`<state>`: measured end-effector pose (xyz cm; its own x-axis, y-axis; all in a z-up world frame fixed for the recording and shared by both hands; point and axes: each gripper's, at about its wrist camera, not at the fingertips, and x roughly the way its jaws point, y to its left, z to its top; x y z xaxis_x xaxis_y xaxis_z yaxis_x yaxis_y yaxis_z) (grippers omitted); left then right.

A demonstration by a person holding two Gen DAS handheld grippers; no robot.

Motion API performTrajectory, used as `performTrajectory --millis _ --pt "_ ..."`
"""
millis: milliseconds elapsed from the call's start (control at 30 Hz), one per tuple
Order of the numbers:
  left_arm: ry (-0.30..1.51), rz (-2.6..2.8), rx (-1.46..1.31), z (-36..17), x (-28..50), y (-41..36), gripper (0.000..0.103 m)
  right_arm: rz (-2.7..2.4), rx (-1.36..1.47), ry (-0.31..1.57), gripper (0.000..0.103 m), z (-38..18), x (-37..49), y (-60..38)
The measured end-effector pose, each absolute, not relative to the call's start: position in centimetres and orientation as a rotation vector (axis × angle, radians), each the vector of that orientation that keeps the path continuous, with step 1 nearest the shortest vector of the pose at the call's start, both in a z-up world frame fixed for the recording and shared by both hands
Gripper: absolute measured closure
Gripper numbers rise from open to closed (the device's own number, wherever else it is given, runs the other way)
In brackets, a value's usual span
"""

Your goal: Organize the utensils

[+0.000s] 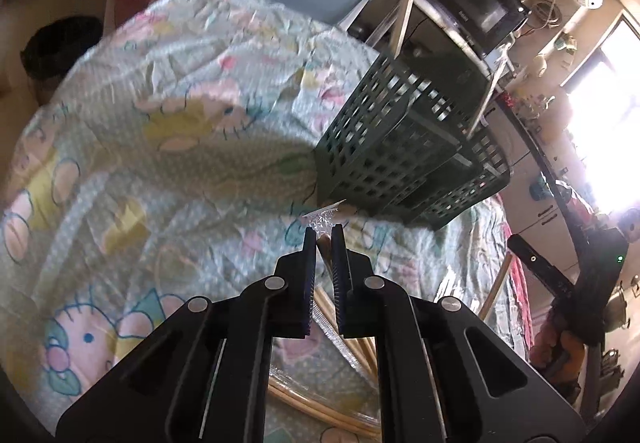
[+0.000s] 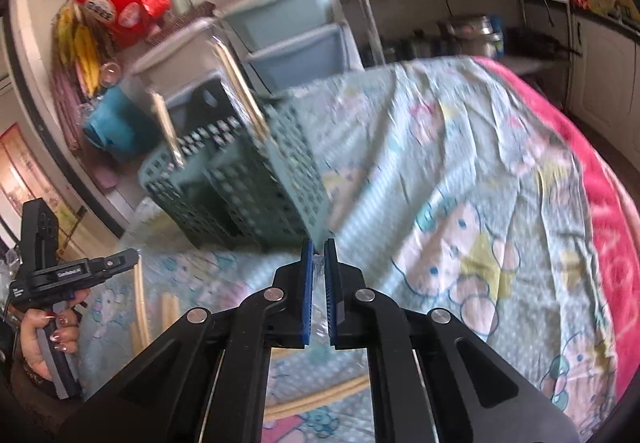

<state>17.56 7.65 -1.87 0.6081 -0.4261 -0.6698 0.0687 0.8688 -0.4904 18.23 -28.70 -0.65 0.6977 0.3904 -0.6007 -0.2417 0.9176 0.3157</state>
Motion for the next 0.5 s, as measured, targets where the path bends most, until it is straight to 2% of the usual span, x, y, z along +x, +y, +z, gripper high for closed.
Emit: performTrajectory --millis 500 --pt "0.656 -0.337 -0.36 7.3 17.1 6.9 0.1 0.402 0.115 0.473 0.098 8.9 16.1 -27.4"
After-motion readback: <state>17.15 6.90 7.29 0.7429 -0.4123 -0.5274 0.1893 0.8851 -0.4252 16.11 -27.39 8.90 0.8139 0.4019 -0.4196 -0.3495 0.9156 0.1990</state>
